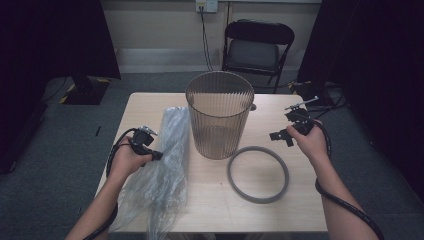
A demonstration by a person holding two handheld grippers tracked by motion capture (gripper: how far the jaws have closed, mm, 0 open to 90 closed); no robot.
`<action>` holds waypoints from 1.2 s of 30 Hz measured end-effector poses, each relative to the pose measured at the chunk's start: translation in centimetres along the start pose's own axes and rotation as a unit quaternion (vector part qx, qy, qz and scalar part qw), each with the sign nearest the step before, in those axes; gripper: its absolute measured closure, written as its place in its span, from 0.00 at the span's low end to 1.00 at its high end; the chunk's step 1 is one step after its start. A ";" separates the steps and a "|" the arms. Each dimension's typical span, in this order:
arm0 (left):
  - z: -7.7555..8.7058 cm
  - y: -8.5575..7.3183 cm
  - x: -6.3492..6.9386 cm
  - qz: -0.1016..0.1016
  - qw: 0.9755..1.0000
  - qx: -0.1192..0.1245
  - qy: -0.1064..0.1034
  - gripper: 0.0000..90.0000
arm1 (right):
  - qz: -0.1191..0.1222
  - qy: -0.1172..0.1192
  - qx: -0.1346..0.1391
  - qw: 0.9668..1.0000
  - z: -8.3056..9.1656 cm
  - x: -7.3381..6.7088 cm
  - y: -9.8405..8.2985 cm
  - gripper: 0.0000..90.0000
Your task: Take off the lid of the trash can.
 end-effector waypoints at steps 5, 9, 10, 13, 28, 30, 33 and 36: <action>-0.1 -2.9 -0.1 0.020 1.000 -0.016 -0.009 0.99 | -0.003 0.001 0.004 1.000 0.1 0.3 0.1 0.17; -0.2 -1.7 -1.9 0.040 0.999 0.018 0.031 0.45 | -0.003 -0.001 0.001 1.000 0.0 0.6 0.0 0.17; -0.2 -1.0 -2.0 0.053 0.998 0.030 0.031 0.37 | -0.005 0.000 0.002 1.000 -0.1 0.7 -0.1 0.17; -1.0 0.9 -2.4 0.073 0.996 0.049 0.032 0.27 | -0.006 0.001 -0.002 1.000 -0.4 0.8 -0.4 0.17; -7.2 5.0 -4.7 0.140 0.986 0.075 0.054 0.22 | -0.009 -0.002 -0.004 1.000 -0.5 1.1 0.2 0.17; -7.9 5.0 -4.6 0.145 0.985 0.069 0.054 0.22 | -0.008 -0.001 -0.006 1.000 -0.7 1.0 0.1 0.18; -8.8 4.7 -4.1 0.145 0.987 0.059 0.046 0.22 | -0.008 0.000 -0.006 1.000 -0.9 0.9 0.1 0.18; -9.4 4.3 -4.2 0.141 0.987 0.051 0.062 0.21 | -0.009 0.000 -0.007 1.000 -0.9 0.9 0.1 0.18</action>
Point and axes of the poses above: each handheld gripper's, and its own axes: z roughly backward along the jaws, y roughly out of its top, x roughly to its right, the point moved 10 cm from there along -z, roughly forward along the jaws, and after that the axes turned 3 degrees about z, right-handed, at the moved point
